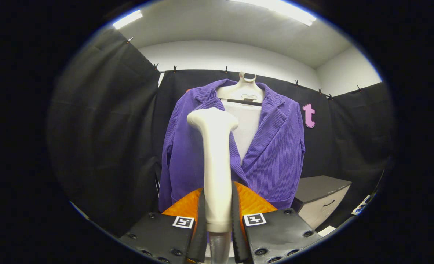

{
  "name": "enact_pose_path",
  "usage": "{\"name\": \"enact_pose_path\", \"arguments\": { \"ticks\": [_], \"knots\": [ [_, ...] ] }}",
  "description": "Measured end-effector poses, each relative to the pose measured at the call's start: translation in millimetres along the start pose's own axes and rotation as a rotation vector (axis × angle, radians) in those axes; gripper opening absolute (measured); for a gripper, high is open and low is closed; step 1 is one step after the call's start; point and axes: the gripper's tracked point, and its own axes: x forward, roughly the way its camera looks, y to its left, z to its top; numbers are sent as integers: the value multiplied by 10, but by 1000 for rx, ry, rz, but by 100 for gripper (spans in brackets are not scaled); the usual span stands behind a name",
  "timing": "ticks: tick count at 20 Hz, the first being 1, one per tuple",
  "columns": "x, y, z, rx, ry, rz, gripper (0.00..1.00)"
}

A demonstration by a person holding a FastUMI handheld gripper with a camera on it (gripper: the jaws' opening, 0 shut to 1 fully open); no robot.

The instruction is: Iron the clothes twice with a garment steamer, once on the left side and once on the right side.

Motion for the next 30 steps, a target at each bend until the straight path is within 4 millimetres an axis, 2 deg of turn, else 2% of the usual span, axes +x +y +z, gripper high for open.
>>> {"name": "enact_pose_path", "arguments": {
  "ticks": [8, 16, 30],
  "knots": [
    [111, 70, -189, -9, 44, 5, 36],
    [91, 74, -319, -33, 62, 3, 36],
    [-165, 73, -1015, -66, 144, 13, 36]
  ]
}}
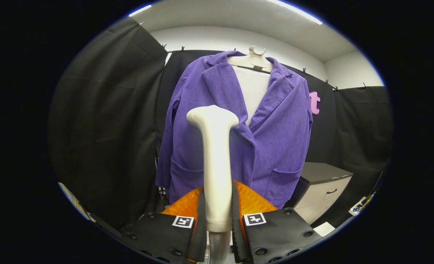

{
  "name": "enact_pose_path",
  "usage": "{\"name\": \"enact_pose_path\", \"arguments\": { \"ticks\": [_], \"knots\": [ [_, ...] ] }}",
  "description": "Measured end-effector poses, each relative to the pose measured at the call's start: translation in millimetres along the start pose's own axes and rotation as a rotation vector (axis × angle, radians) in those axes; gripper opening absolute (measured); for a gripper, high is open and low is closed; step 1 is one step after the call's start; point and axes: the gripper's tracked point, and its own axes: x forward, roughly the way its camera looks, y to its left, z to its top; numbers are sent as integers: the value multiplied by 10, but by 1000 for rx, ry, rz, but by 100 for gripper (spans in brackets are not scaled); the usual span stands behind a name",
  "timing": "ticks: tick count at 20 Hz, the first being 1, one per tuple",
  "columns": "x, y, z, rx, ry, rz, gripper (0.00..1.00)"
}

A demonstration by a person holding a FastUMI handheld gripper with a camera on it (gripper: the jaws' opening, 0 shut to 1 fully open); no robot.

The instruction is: Iron the clothes twice with a garment steamer, once on the left side and once on the right side.

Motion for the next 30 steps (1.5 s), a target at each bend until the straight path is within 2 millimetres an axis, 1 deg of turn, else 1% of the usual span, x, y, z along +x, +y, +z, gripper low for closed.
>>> {"name": "enact_pose_path", "arguments": {
  "ticks": [2, 4, 6, 11, 16, 18, 21, 23, 25, 26, 27, 30],
  "knots": [
    [-5, 52, -120, -4, 15, 11, 36],
    [-8, 115, -289, -5, 45, 31, 36],
    [-22, 119, -455, -9, 58, 35, 37],
    [-140, 188, -784, -5, 103, 66, 36],
    [-246, 206, -1142, -11, 163, 98, 36],
    [-286, 215, -1248, -12, 176, 104, 36],
    [-326, 216, -1347, -19, 193, 114, 36],
    [-364, 207, -1378, -15, 199, 121, 36],
    [-400, 177, -1343, -12, 189, 124, 36],
    [-430, 157, -1295, -1, 180, 124, 36],
    [-465, 122, -1219, 15, 162, 125, 36],
    [-509, 17, -911, 30, 105, 120, 36]
  ]
}}
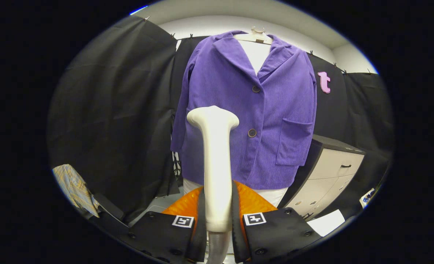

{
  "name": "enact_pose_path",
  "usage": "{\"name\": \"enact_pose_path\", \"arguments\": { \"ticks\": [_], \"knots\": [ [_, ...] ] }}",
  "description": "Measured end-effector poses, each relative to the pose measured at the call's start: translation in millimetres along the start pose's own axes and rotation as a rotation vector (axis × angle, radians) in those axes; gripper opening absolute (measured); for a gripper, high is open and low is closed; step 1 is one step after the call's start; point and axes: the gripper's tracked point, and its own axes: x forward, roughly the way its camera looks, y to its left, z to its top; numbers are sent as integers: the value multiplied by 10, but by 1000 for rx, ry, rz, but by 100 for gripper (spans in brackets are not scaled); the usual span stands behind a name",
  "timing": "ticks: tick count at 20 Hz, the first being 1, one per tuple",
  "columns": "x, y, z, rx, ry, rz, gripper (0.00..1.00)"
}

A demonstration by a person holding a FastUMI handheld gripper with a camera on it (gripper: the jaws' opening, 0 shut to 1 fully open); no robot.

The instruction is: Iron the clothes twice with a garment steamer, once on the left side and once on the right side.

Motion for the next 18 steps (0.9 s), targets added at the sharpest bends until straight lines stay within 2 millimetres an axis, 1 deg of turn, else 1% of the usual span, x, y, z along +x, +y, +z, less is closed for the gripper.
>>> {"name": "enact_pose_path", "arguments": {
  "ticks": [3, 5, 7, 9, 11, 13, 16, 18],
  "knots": [
    [-121, -138, 303, 16, -45, 5, 36],
    [-185, -299, 573, 29, -100, -8, 36],
    [-294, -490, 845, 24, -146, -29, 36],
    [-351, -654, 1036, 29, -178, -37, 36],
    [-430, -849, 1161, 28, -198, -53, 36],
    [-520, -1043, 1243, 26, -219, -68, 36],
    [-665, -1337, 1332, 29, -235, -97, 36],
    [-771, -1571, 1379, 39, -255, -120, 36]
  ]
}}
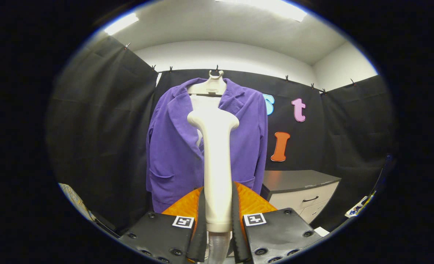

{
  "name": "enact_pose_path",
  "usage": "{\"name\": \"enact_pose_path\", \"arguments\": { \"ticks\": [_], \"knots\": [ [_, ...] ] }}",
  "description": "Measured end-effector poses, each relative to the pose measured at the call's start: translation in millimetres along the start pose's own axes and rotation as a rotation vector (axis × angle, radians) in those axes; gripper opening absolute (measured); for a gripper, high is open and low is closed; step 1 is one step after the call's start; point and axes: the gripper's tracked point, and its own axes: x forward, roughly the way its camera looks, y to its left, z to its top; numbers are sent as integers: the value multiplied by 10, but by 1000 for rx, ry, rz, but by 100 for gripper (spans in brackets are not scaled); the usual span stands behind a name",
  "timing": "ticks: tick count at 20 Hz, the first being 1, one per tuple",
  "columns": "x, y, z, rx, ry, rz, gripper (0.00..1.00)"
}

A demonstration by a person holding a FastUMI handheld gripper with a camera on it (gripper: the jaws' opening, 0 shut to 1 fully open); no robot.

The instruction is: Iron the clothes twice with a garment steamer, once on the left side and once on the right side.

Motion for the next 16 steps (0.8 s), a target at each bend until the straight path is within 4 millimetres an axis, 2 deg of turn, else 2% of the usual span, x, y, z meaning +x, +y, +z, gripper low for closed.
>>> {"name": "enact_pose_path", "arguments": {
  "ticks": [4, 9, 12, 13, 16],
  "knots": [
    [-139, -454, 114, -22, -34, -53, 36],
    [-289, -861, 117, -16, -46, -68, 36],
    [-350, -1048, 92, -9, -50, -69, 36],
    [-329, -1112, 142, -5, -49, -67, 36],
    [-382, -1215, 119, -9, -48, -63, 36]
  ]
}}
